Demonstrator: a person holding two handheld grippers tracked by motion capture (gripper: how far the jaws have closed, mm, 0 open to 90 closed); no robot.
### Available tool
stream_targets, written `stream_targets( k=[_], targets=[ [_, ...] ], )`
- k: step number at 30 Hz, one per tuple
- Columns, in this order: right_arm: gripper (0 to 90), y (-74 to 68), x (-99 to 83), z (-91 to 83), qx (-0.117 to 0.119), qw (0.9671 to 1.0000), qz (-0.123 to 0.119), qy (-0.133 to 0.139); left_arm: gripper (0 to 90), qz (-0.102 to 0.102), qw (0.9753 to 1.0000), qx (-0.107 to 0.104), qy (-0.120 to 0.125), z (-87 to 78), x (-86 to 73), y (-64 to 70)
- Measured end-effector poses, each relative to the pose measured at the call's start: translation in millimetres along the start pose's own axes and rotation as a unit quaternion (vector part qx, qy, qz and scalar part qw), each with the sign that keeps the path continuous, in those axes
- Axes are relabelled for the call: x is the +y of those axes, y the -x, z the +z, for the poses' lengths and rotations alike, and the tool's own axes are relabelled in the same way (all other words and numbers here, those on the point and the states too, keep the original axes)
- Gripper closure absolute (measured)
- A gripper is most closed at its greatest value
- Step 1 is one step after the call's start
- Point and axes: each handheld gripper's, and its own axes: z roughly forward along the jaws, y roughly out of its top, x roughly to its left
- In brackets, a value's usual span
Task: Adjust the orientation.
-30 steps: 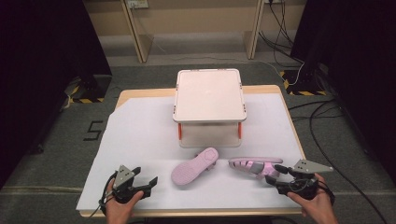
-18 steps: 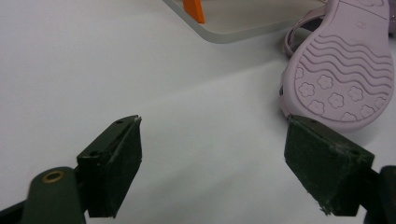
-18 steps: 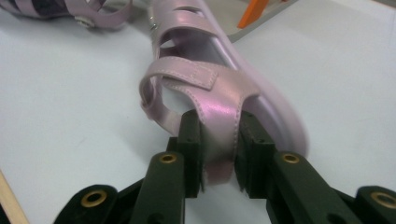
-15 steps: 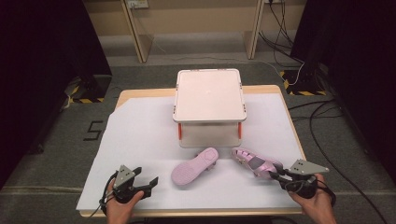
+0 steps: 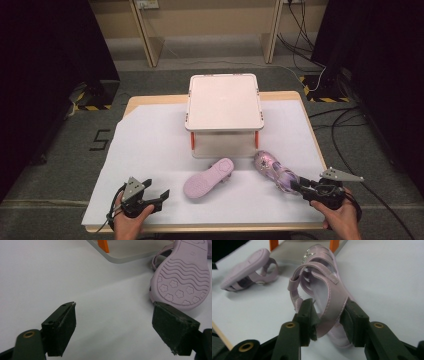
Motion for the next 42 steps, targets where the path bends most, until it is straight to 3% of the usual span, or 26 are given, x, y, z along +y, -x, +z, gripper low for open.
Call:
stream_targets(
  k=[4,9,11,13,17,21,23,24,25,26,27,30,31,33,37,42],
  targets=[
    [61.3,-3.0,2.6,3.6,-0.02,0.9993,-0.031,-0.01,19.2,0.0,1.0,-0.001,0.003,0.8,-0.1,0.5],
    [74.7,-1.0,4.6,-1.4,0.017,0.9998,-0.003,-0.002,19.3,0.0,1.0,-0.001,0.002,0.3,0.3,0.3],
    [74.7,-7.9,4.8,-4.8,0.012,0.9997,-0.018,-0.01,19.2,-0.003,1.0,-0.001,0.003,-0.2,-0.3,-0.8],
    [74.7,-15.0,3.2,-6.7,0.026,0.9996,-0.01,-0.011,19.2,-0.003,1.0,0.001,0.005,-0.5,-0.1,-1.3],
    [74.6,-22.2,-1.9,-13.8,0.067,0.9972,0.033,0.0,19.3,-0.001,1.0,-0.001,0.004,-1.8,-0.2,-0.6],
    [73.5,-21.8,-7.3,-18.4,0.081,0.995,0.056,0.011,19.2,-0.001,1.0,0.0,0.004,-1.7,-0.1,-0.7],
    [70.8,-22.5,-8.6,-17.3,0.06,0.9975,0.036,0.006,19.3,-0.001,1.0,0.0,0.005,-1.4,0.1,-0.5],
    [70.8,-22.5,-8.6,-17.3,0.06,0.9975,0.036,0.006,19.3,-0.001,1.0,0.0,0.005,-1.4,0.1,-0.5],
    [66.2,-23.3,-7.3,-15.7,0.013,0.9999,0.002,-0.002,19.3,0.001,1.0,0.001,0.005,-1.0,0.4,-0.1],
    [66.2,-23.3,-7.3,-15.7,0.013,0.9999,0.002,-0.002,19.3,0.001,1.0,0.001,0.005,-1.0,0.4,-0.1],
    [62.3,-24.3,-6.7,-14.4,-0.016,0.9995,-0.023,-0.011,19.3,0.002,1.0,-0.001,0.003,-0.9,0.0,0.1],
    [59.4,-26.1,-6.9,-12.0,-0.053,0.9969,-0.052,-0.025,19.2,0.002,1.0,0.0,0.004,-0.8,0.4,-0.3],
    [59.4,-26.1,-6.9,-12.0,-0.053,0.9969,-0.052,-0.025,19.3,0.002,1.0,0.0,0.004,-0.8,0.4,-0.3],
    [53.3,-29.3,-5.3,-12.9,-0.085,0.9927,-0.079,-0.035,19.2,0.002,1.0,-0.001,0.003,-1.2,0.0,-0.1],
    [46.0,-30.7,-3.6,-15.0,-0.1,0.9909,-0.085,-0.031,19.2,0.001,1.0,0.0,0.006,-1.1,0.0,-0.2],
    [40.1,-27.6,-1.0,-16.1,-0.099,0.9908,-0.088,-0.027,19.3,0.002,1.0,0.0,0.005,-0.9,0.4,-0.1]
  ],
)
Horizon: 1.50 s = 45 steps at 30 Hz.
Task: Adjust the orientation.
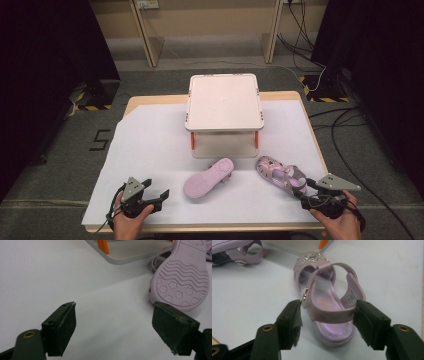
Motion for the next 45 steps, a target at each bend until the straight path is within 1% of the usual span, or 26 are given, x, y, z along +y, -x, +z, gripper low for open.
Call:
stream_targets(
  k=[2,3,5,6,8,10,11,12,13,15,17,19,20,22,24,26,29,30,31,32,33,34,36,38,44,45],
  targets=[
    [38.1,0.4,-0.1,0.3,0.018,0.9998,0.012,0.003,19.3,0.0,1.0,-0.001,-0.001,0.0,-0.3,0.4],
    [38.0,0.1,0.2,-0.8,0.021,0.9997,0.014,0.003,19.3,0.0,1.0,0.0,-0.001,-0.1,-0.3,0.2],
    [38.7,-1.1,0.6,-1.8,0.042,0.9988,0.024,0.004,19.3,-0.001,1.0,0.001,-0.001,-0.1,-0.1,-0.2],
    [40.8,-1.9,0.6,-2.1,0.044,0.9988,0.023,0.005,19.3,-0.001,1.0,0.001,0.0,-0.1,-0.1,-0.2],
    [43.1,-4.2,0.8,-1.1,0.039,0.9992,0.01,0.002,19.3,0.0,1.0,0.0,-0.001,0.0,-0.4,0.1],
    [43.0,-9.2,1.9,-1.1,0.058,0.9981,0.02,0.001,19.2,0.0,1.0,0.0,-0.001,0.2,-0.1,0.0],
    [43.0,-9.2,1.9,-1.1,0.058,0.9981,0.02,0.001,19.2,0.0,1.0,0.0,-0.001,0.2,-0.1,0.0],
    [42.7,-16.2,4.3,-3.3,0.07,0.9975,0.013,-0.002,19.2,-0.002,1.0,0.001,0.001,0.6,-0.4,-0.1],
    [42.7,-18.4,4.6,-4.1,0.077,0.997,0.013,-0.005,19.2,-0.002,1.0,0.001,0.0,0.6,-0.7,-0.2],
    [42.9,-22.4,4.2,-5.1,0.103,0.9945,0.014,-0.008,19.2,-0.002,1.0,0.001,0.001,0.1,-0.5,-0.3],
    [43.3,-24.7,3.7,-6.3,0.109,0.994,0.012,-0.008,19.2,-0.002,1.0,0.002,-0.001,-0.5,-0.3,-0.6],
    [43.4,-25.0,3.7,-7.3,0.109,0.994,0.011,-0.005,19.3,-0.003,1.0,0.002,0.0,-0.3,-0.5,-0.6],
    [42.8,-24.3,5.1,-9.6,0.113,0.9936,0.0,0.01,19.3,-0.003,1.0,0.0,0.0,-0.6,-0.5,-0.5],
    [42.4,-23.7,6.9,-11.6,0.121,0.9923,0.002,0.029,19.3,-0.003,1.0,0.003,0.0,-0.6,-0.2,-0.8],
    [40.8,-23.0,9.6,-12.2,0.115,0.9922,-0.01,0.048,19.3,-0.004,1.0,0.002,0.002,0.0,-0.5,-0.9],
    [40.5,-19.8,11.8,-8.8,0.091,0.9933,-0.034,0.062,19.3,-0.002,1.0,0.002,0.0,-0.3,-0.1,-0.7],
    [38.6,-11.9,14.4,1.6,0.06,0.9953,-0.052,0.056,19.3,-0.004,1.0,0.001,0.003,-0.2,0.1,-0.6],
    [38.6,-11.9,14.4,1.6,0.06,0.9953,-0.052,0.056,19.3,-0.004,1.0,0.004,0.003,-0.5,0.2,-1.5],
    [37.7,-9.2,15.6,6.1,0.048,0.9951,-0.066,0.057,19.2,-0.006,1.0,0.004,0.004,-0.5,0.2,-2.0],
    [36.4,-7.0,17.5,13.0,0.039,0.9952,-0.077,0.047,19.2,-0.008,0.9999,0.005,0.006,-0.6,0.5,-2.7],
    [36.4,-7.0,17.5,13.0,0.039,0.9952,-0.077,0.047,19.3,-0.008,0.9999,0.005,0.006,-0.6,0.5,-2.7],
    [35.6,-5.7,19.6,19.8,0.039,0.994,-0.093,0.042,19.3,-0.008,0.9999,0.005,0.005,-0.4,1.0,-2.9],
    [35.3,-5.6,19.9,21.3,0.041,0.9937,-0.095,0.042,19.3,-0.009,0.9999,0.005,0.006,0.4,1.2,-3.0],
    [34.5,-4.2,21.9,28.0,0.043,0.9926,-0.108,0.036,19.3,-0.008,0.9999,0.004,0.005,1.6,1.6,-3.2],
    [34.5,-4.2,21.7,37.0,0.046,0.9909,-0.124,0.024,19.3,-0.01,0.9999,0.003,0.003,2.8,1.8,-2.8],
    [33.5,-4.3,21.9,39.4,0.052,0.9903,-0.127,0.024,19.3,-0.01,0.9999,0.003,0.003,3.0,1.9,-2.6]
  ],
)
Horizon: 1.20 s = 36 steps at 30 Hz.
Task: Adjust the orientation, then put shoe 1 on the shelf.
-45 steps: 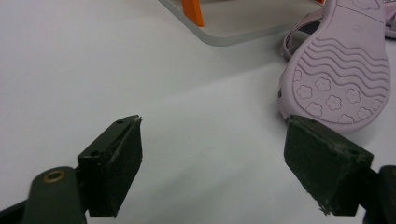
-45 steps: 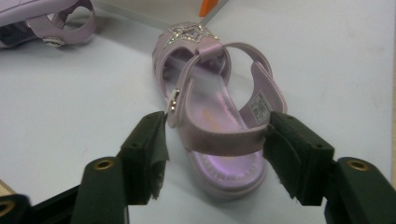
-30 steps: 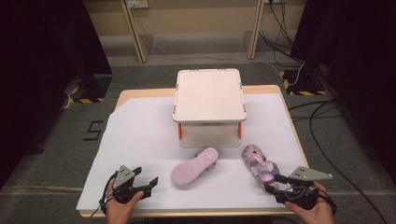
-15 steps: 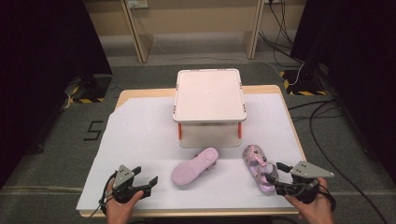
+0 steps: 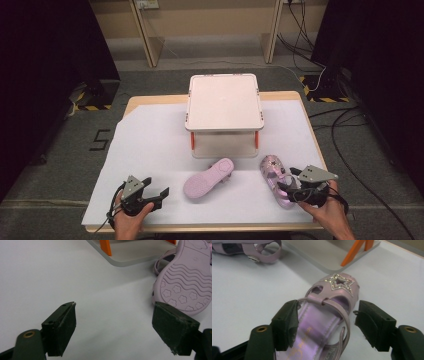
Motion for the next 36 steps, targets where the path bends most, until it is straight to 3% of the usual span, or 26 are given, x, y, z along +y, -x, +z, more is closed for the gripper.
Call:
stream_targets(
  k=[6,12,15,19,20,21,23,27,31,36],
  targets=[
    [35.8,-1.9,4.6,6.2,0.016,0.9998,-0.012,-0.002,19.3,-0.001,1.0,-0.002,0.002,-0.5,-0.4,0.5],
    [41.5,-3.4,1.4,8.4,0.001,0.9995,-0.022,-0.021,19.2,0.0,1.0,-0.003,0.002,-0.5,-0.3,0.5],
    [53.7,-4.9,-0.3,13.7,-0.01,0.9988,-0.042,-0.025,19.3,0.001,1.0,-0.002,0.001,-0.4,-0.1,0.5],
    [79.2,-1.3,0.7,15.8,-0.021,0.9975,-0.062,-0.028,19.3,0.003,1.0,-0.003,0.001,-0.4,0.1,0.9],
    [80.8,0.3,1.7,15.1,-0.022,0.9973,-0.066,-0.024,19.3,0.002,1.0,-0.003,0.005,-0.2,0.0,1.1],
    [81.5,0.7,2.8,14.3,-0.018,0.9977,-0.061,-0.022,19.3,0.002,1.0,-0.002,0.005,-0.3,-0.1,1.0],
    [83.4,-1.6,5.5,13.2,-0.032,0.9964,-0.077,-0.018,19.3,0.002,1.0,-0.003,0.001,-0.6,-0.3,0.8],
    [85.0,-6.9,12.5,8.4,-0.034,0.9945,-0.099,-0.006,19.3,0.004,1.0,-0.003,0.001,-2.2,-0.7,1.4],
    [85.0,-10.4,27.1,1.0,-0.012,0.9948,-0.094,0.037,19.3,0.001,1.0,-0.002,0.002,-3.0,-1.3,0.1],
    [84.9,-12.6,45.0,14.0,0.004,0.9923,-0.112,0.053,19.3,0.002,1.0,-0.002,0.004,-3.4,-1.4,0.5]
  ],
)
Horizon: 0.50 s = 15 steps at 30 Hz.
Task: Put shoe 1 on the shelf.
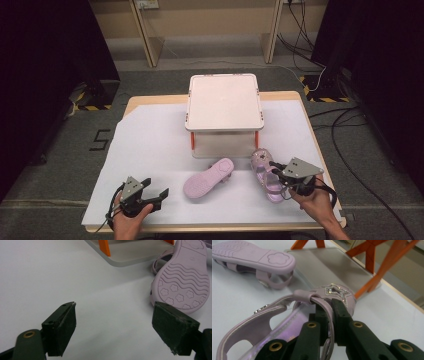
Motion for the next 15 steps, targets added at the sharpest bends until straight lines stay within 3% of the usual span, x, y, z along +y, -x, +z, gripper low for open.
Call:
stream_targets(
  k=[5,15],
  targets=[
    [84.9,7.0,11.4,20.6,-0.001,0.9999,-0.017,0.001,19.3,0.0,1.0,0.0,-0.001,-0.1,-0.4,-0.3],
    [84.7,18.8,32.9,73.0,0.008,0.9997,-0.024,0.006,19.3,-0.001,1.0,-0.001,0.002,-0.9,-0.7,-0.1]
  ],
)
